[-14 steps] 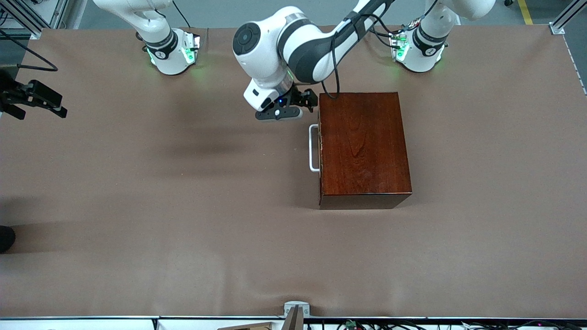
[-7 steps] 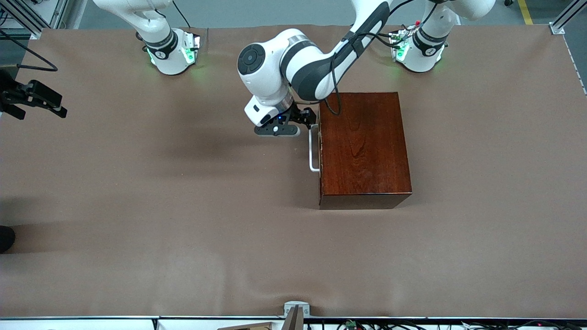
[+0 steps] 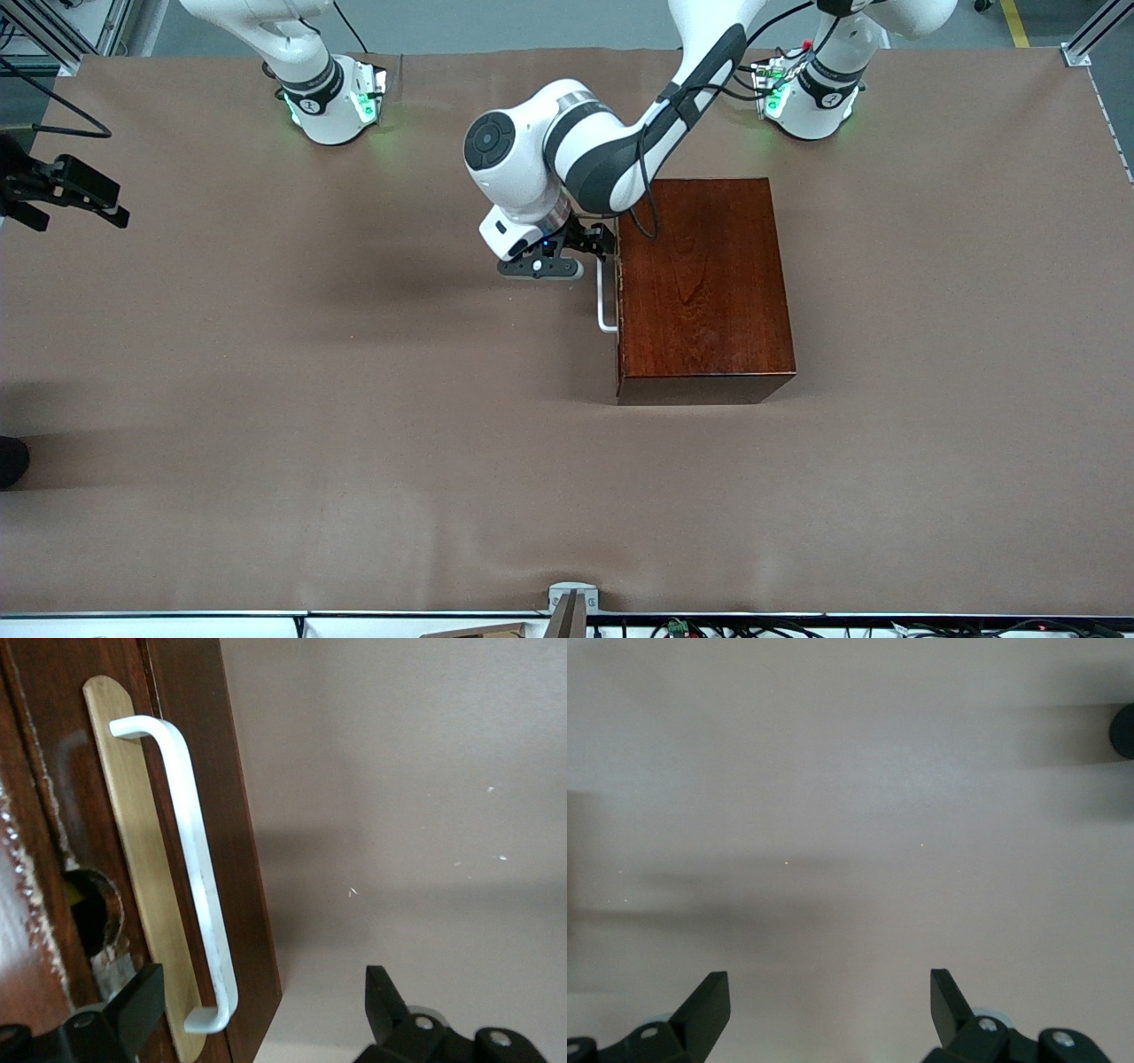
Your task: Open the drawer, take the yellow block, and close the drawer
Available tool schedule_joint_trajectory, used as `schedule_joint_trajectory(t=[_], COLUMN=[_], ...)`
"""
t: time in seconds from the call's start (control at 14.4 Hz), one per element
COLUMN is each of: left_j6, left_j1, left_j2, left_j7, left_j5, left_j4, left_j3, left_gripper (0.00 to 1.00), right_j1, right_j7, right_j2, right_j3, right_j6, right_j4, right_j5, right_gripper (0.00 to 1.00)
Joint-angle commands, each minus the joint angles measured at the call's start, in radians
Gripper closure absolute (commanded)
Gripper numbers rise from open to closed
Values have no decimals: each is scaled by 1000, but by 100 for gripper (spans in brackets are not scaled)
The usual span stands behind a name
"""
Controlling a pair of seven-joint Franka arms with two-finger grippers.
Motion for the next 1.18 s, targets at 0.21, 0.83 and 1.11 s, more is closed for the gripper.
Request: schedule_joint_trajectory(t=[0.21,0.83,1.11], left_j6=[36,119,160], left_j1=[-4,-4,-4], left_j2=[51,64,61], left_j7=[5,-44,-72], left_j5=[21,19,10], left_j4=[25,28,31], left_j3=[19,21,18], left_gripper=[0,0,0], right_j1=[-6,-6,-3], right_j7=[14,14,14], right_j2=[3,3,3], right_j3=[6,6,8], right_j6=[-4,-4,-4], right_j4=[11,11,11], right_j5=[-2,-2,-2], right_gripper=[0,0,0])
